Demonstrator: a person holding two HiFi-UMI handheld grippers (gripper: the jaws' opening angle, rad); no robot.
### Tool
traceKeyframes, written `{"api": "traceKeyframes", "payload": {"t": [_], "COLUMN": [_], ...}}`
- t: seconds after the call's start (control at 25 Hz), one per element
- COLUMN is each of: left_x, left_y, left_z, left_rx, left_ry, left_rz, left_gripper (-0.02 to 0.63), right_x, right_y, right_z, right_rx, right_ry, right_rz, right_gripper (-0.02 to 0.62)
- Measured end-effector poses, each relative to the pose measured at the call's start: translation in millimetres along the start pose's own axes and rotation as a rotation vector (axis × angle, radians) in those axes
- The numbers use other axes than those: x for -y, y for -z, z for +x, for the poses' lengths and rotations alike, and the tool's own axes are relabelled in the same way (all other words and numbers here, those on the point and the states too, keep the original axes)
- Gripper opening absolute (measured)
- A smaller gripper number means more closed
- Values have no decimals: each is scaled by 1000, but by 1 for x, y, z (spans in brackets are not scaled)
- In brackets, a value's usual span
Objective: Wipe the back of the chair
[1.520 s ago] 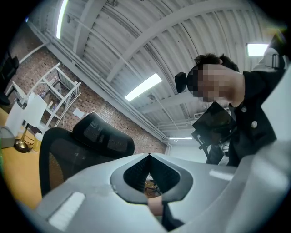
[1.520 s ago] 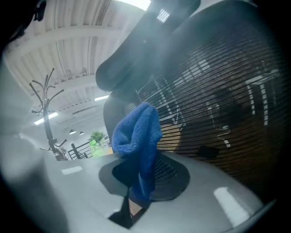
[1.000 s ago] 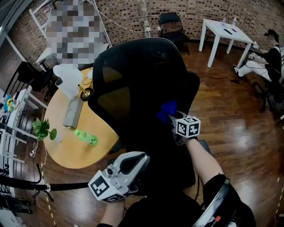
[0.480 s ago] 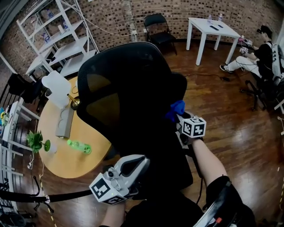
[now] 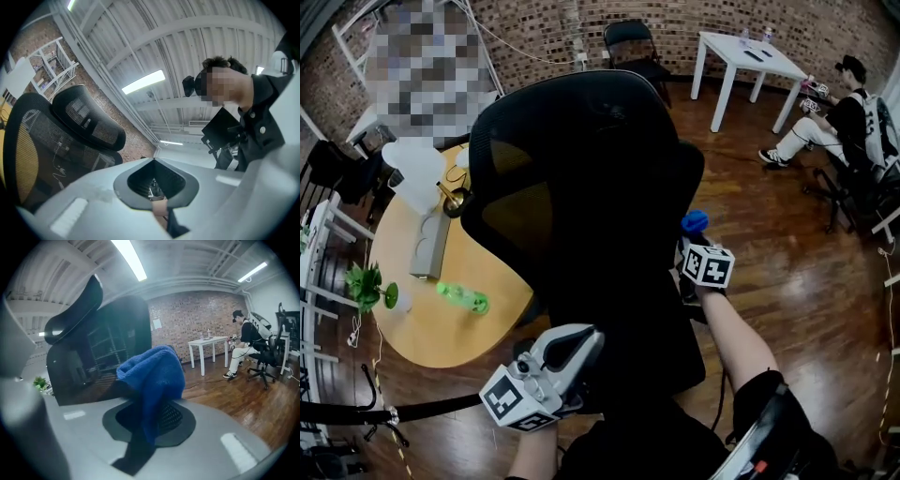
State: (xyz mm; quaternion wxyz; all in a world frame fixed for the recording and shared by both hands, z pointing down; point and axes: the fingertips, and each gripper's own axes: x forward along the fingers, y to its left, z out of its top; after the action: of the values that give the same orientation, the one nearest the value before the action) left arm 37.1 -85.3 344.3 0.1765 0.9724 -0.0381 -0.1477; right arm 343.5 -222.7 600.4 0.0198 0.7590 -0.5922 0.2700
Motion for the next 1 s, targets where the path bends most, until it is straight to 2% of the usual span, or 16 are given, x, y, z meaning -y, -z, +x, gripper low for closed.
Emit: {"api": "traceKeyframes", "payload": {"t": [0.16, 0.32, 0.48, 1.0], "left_x": [-3, -5, -10, -6], "left_y": [-3, -3, -8, -19], "left_z": [-18, -43, -71, -148], "left_rx": [10, 10, 22, 88], "left_ry": [-39, -76, -140, -324], "left_rz": [-3, 11, 23, 54], "left_gripper": [-3, -3, -3, -3], "right_x": [-36, -86, -142, -270], "right_y": [29, 66, 92, 160], "right_z": [10, 19, 26, 35], "right_rx": [-55, -127, -167, -259], "right_ry": [-46, -172, -282, -484], "right_rz": [-35, -143, -190, -301], "right_gripper": [57, 57, 57, 55]}}
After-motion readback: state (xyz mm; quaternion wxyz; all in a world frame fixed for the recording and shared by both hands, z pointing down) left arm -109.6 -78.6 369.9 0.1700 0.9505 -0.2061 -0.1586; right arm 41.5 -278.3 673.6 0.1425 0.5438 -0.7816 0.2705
